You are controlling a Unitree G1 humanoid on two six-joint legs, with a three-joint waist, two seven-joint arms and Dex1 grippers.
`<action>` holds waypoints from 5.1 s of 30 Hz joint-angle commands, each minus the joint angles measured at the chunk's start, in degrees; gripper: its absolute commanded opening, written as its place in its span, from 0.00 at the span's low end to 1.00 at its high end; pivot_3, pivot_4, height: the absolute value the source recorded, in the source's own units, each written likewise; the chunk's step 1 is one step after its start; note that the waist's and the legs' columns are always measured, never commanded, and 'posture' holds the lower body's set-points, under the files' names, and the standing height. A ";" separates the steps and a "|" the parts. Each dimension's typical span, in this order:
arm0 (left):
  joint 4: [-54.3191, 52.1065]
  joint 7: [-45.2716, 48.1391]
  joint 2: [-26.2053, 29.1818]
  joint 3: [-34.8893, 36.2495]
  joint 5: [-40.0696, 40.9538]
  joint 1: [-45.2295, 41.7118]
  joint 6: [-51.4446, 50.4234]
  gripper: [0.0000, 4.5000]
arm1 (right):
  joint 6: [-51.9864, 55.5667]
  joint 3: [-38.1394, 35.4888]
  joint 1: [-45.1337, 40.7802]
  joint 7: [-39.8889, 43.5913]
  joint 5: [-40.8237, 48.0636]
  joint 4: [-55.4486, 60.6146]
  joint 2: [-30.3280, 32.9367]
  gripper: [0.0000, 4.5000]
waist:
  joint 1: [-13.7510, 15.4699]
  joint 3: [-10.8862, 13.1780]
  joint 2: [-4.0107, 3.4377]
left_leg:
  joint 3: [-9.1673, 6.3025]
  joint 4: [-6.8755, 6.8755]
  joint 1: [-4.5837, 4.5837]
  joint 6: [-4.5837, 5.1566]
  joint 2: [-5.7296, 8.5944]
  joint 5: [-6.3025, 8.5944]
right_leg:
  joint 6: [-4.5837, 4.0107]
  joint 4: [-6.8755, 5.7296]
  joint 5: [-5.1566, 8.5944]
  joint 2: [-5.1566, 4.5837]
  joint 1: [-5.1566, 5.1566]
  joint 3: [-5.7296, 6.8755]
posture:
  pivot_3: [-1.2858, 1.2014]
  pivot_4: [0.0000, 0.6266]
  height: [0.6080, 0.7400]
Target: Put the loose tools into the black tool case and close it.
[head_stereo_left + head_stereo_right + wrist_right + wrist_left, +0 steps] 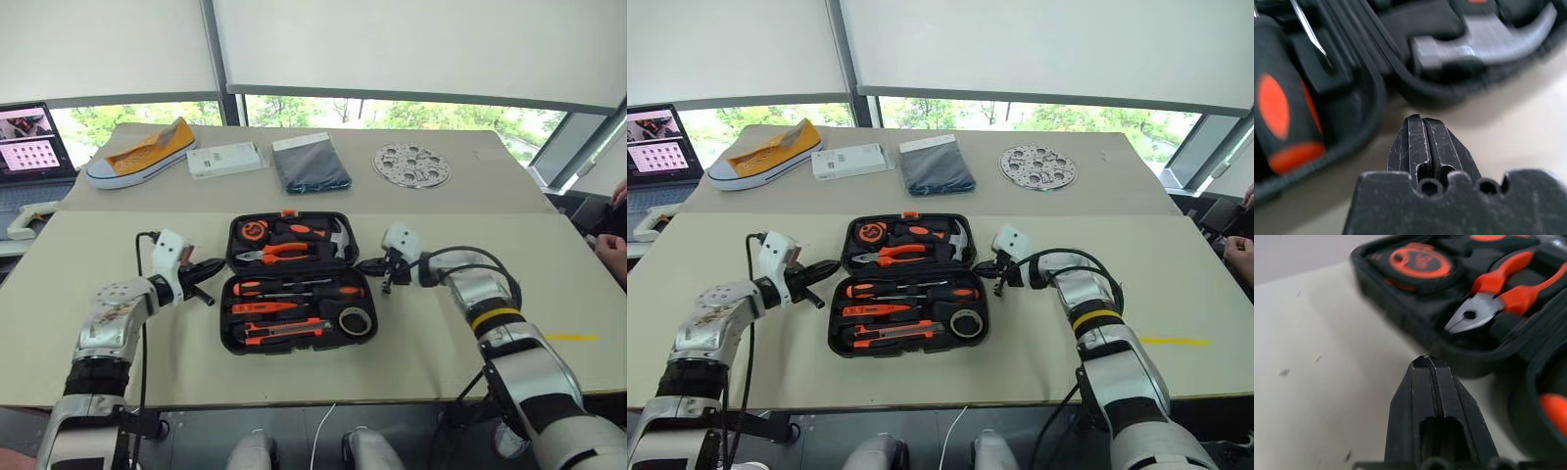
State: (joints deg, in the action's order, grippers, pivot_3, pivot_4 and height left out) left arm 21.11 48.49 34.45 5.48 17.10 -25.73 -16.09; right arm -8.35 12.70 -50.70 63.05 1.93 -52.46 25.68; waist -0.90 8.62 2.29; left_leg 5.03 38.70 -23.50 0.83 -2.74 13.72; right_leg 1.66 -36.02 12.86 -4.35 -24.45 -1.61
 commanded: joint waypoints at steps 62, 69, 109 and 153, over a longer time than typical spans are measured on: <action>6.20 -4.66 -4.75 3.94 6.23 -20.76 -27.85 0.01 | 59.88 -13.87 -8.22 -20.41 12.59 19.22 -0.25 0.00 | 0.09 0.15 -0.01 | -0.30 0.27 -0.83 -0.08 0.13 -0.97 | 0.10 -0.13 -0.94 -0.02 -0.65 0.11 | 0.52 0.24 1.00; -1.77 2.49 -6.91 8.15 5.82 -9.62 -0.58 0.01 | 36.45 -14.60 7.18 -15.00 12.55 38.80 1.62 0.00 | 0.02 0.16 -0.02 | -0.29 0.08 -1.28 -0.08 0.11 -0.97 | 0.10 -0.15 -1.00 -0.02 -1.05 0.11 | 0.52 0.24 1.00; 27.18 9.15 -3.51 -9.17 -14.62 -15.06 32.25 0.02 | 4.86 -8.46 57.23 -15.27 15.14 67.68 22.02 0.00 | 0.03 0.07 0.18 | 0.09 0.12 0.21 0.05 -0.09 -0.91 | 0.32 0.17 -0.68 0.04 0.21 -0.07 | 0.52 0.24 1.00; -2.04 16.89 -10.85 -25.18 -10.27 -13.03 1.74 0.02 | 6.23 -12.35 53.15 -15.69 14.98 66.95 7.86 0.00 | 0.65 0.09 0.19 | -0.11 0.12 0.12 0.06 0.01 -0.89 | 0.31 0.15 -0.64 0.15 0.21 -0.13 | 0.52 0.24 1.00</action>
State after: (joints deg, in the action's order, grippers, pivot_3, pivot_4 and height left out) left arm 15.66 66.35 23.55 -15.32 11.97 -39.38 -14.58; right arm -3.57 -0.16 2.94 47.45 16.53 11.41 33.35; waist -0.25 8.70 2.48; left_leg 4.88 38.82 -23.31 0.90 -2.73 12.83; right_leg 2.02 -35.86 12.26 -4.20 -24.16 -1.76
